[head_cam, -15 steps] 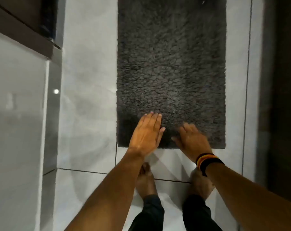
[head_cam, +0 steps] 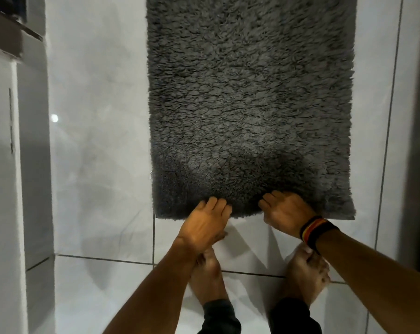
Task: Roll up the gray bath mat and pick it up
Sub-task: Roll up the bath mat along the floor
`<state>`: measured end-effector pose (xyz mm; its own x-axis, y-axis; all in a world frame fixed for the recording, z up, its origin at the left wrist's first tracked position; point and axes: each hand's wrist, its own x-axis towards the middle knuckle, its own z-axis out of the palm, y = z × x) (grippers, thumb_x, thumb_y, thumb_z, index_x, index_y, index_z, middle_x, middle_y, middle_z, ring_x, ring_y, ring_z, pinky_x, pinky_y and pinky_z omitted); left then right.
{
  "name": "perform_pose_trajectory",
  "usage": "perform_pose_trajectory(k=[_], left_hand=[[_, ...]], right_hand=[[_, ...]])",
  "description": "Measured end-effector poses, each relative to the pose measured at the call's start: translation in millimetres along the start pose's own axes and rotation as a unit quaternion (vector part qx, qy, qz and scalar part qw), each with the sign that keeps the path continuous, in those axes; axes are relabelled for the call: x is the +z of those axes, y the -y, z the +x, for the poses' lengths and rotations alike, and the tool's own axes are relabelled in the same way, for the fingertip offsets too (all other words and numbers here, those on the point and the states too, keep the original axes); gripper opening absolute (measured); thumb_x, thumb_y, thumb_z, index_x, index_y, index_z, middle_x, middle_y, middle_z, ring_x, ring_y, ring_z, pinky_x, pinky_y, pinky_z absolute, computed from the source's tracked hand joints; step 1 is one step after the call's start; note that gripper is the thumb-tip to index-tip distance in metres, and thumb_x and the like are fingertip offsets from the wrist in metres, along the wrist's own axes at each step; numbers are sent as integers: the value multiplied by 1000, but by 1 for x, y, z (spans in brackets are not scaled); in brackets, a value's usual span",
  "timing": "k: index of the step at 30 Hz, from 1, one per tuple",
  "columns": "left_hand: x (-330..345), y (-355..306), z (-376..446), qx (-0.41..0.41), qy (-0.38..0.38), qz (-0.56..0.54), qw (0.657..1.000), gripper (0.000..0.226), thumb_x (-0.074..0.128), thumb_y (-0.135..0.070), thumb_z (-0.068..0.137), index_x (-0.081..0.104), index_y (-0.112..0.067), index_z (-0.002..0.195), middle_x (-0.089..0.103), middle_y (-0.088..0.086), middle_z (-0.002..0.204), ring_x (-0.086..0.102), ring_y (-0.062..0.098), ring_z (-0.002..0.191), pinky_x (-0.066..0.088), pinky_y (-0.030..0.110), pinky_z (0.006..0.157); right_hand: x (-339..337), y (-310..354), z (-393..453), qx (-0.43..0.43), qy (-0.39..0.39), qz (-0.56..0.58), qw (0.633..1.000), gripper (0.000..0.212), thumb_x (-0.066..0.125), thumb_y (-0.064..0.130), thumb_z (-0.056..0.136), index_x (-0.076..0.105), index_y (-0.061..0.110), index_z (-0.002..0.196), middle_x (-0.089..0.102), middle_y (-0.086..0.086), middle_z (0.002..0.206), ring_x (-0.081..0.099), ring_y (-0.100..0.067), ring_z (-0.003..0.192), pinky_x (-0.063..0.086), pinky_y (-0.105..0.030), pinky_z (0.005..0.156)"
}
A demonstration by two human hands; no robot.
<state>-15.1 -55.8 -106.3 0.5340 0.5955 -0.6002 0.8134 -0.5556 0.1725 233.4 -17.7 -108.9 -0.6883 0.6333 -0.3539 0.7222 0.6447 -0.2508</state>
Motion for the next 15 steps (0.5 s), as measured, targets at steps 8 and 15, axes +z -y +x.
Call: perform_pose_trajectory(k=[8,15], left_hand=[[-44,36,51,-152,-43,-191,969,27,47,-30,110,70,-15,112,76,14,113,71,36,107,53,42,82],[-56,53,74,-204,69,-287,933,30,51,-28,109,69,-14,128,70,18,133,64,39,125,51,45,101]], right_hand=[[-19,-21,0,125,-60,119,983,16,74,8,84,75,8,100,73,-12,91,67,-34,81,58,-42,64],[-11,-2,2,89,-146,-10,985,36,66,18,90,66,11,125,65,-13,120,61,-35,105,43,-49,93]])
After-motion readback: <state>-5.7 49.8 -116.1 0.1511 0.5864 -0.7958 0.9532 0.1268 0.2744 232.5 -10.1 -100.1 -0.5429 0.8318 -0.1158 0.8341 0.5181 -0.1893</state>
